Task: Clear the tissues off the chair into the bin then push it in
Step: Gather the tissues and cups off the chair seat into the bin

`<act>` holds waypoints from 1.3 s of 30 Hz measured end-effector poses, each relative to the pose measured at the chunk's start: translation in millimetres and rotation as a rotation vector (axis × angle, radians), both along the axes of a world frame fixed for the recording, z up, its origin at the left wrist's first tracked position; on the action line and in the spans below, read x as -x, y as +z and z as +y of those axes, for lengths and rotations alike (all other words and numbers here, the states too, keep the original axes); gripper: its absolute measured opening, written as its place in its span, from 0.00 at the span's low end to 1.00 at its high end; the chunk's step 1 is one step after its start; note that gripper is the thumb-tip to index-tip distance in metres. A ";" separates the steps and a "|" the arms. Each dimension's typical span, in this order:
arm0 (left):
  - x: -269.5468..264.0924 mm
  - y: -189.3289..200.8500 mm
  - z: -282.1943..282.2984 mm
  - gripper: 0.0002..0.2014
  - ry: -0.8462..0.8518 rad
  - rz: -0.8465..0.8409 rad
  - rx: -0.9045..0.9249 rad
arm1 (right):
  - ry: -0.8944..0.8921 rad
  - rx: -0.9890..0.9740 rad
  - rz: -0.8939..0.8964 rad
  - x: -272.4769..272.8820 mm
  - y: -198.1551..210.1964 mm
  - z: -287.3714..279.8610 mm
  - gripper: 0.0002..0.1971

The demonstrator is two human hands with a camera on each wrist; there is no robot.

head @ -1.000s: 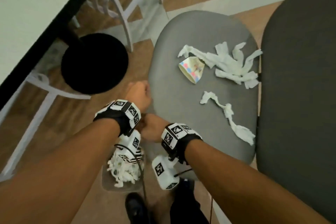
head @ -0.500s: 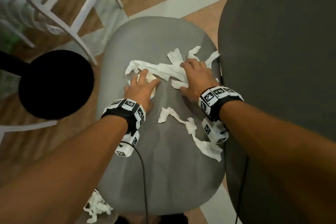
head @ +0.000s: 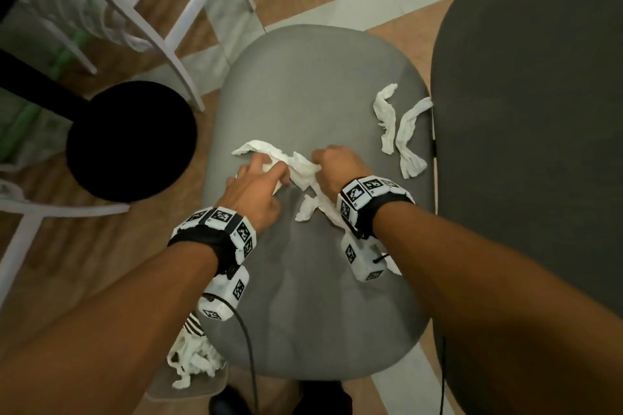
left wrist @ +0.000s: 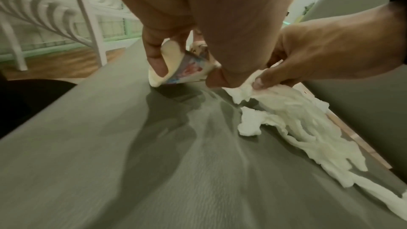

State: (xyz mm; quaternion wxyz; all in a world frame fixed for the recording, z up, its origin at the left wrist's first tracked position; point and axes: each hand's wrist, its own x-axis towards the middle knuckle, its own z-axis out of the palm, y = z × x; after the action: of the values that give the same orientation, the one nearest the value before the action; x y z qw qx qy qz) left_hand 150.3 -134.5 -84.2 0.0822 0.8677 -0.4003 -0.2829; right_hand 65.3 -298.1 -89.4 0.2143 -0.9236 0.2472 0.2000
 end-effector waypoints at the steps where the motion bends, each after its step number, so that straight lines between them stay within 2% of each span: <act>1: 0.3 1.7 8.4 0.17 0.030 0.024 0.020 | -0.038 -0.009 -0.026 -0.1 2.9 4.2 0.14; 4: 4.6 5.9 34.7 0.18 0.084 0.078 0.104 | -0.084 -0.077 -0.067 0.1 16.1 20.9 0.16; 7: 12.6 11.8 61.5 0.21 0.109 0.139 0.158 | -0.057 -0.170 -0.061 2.5 26.1 47.1 0.17; 12: 30.9 25.0 113.9 0.18 0.221 0.212 0.298 | -0.185 -0.322 -0.134 0.8 35.9 123.7 0.09; 15: 33.2 21.9 171.9 0.17 0.337 0.244 0.362 | -0.246 -0.374 -0.180 -4.7 26.4 186.1 0.07; 19: 31.7 5.8 272.0 0.17 0.323 0.200 0.283 | -0.248 -0.451 -0.194 -17.6 -1.2 276.6 0.09; 22: 31.3 -22.2 338.1 0.21 0.492 0.205 0.170 | -0.183 -0.498 -0.139 -30.3 -34.8 339.5 0.07; 25: 38.6 -62.0 383.3 0.20 0.669 0.266 0.100 | -0.158 -0.529 -0.064 -33.7 -83.7 389.5 0.08; 27: 48.9 -93.1 401.1 0.20 0.718 0.294 0.103 | -0.167 -0.536 -0.032 -27.3 -119.4 410.3 0.06; 29: 62.9 -124.1 411.6 0.21 0.731 0.305 0.104 | -0.197 -0.539 -0.025 -15.8 -152.4 422.2 0.09; 34: 89.4 -193.0 411.3 0.23 0.667 0.333 0.119 | -0.257 -0.513 -0.044 9.9 -219.2 431.1 0.10; 37: 93.2 -224.0 407.7 0.21 0.499 0.345 0.008 | -0.037 -0.481 0.066 20.5 -239.2 430.6 0.19; 39: 93.4 -238.9 406.0 0.24 0.385 0.365 -0.124 | 0.111 -0.453 0.204 26.9 -242.6 429.5 0.24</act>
State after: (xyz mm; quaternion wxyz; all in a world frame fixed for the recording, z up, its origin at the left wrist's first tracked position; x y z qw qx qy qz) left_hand 56.9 271.5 -323.1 0.1519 0.8659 -0.1882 -0.4379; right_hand 38.5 131.4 -331.9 0.3786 -0.8390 0.1656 0.3539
